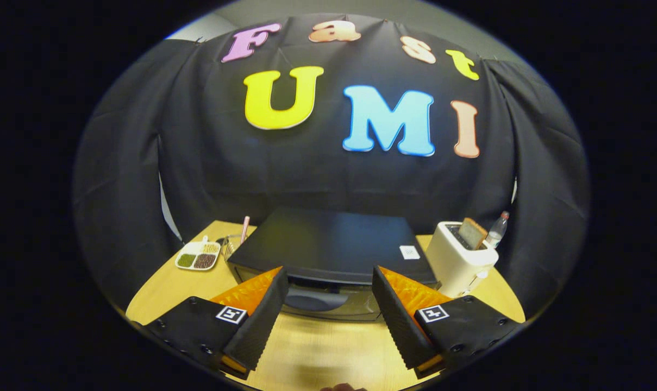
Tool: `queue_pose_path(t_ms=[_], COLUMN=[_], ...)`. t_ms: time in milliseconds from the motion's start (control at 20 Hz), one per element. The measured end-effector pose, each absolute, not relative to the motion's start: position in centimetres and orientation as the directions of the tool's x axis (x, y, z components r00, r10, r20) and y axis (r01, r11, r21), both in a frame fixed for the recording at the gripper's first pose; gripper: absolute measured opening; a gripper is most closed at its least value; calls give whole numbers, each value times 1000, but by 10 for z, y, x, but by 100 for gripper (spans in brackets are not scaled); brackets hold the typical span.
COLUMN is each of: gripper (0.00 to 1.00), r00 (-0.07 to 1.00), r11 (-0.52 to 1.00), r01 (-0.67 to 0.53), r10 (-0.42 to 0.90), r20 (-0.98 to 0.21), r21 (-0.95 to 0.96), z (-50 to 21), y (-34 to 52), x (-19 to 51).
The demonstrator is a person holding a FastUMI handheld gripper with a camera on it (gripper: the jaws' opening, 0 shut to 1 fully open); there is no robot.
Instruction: Open the toaster oven, put the food inside, and close the toaster oven door.
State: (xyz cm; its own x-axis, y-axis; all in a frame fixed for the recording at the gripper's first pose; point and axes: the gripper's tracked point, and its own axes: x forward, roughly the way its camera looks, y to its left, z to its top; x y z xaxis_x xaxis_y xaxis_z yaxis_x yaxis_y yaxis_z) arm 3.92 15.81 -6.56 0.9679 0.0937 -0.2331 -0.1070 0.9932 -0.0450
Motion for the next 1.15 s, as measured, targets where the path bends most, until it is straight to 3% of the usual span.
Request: queue_pose_path(t_ms=[550,750,950,1150], gripper=[98,98,98,98], r00=[999,996,988,990], r11=[999,994,989,990], r01=[22,67,149,138], r10=[-24,-71,-149,-138], r20=[-47,-54,-28,-20], r21=[-47,-85,-2,-5], z=[3,-6,-6,-3], y=[57,22,-8,-8], x=[-21,-50,-70,-69])
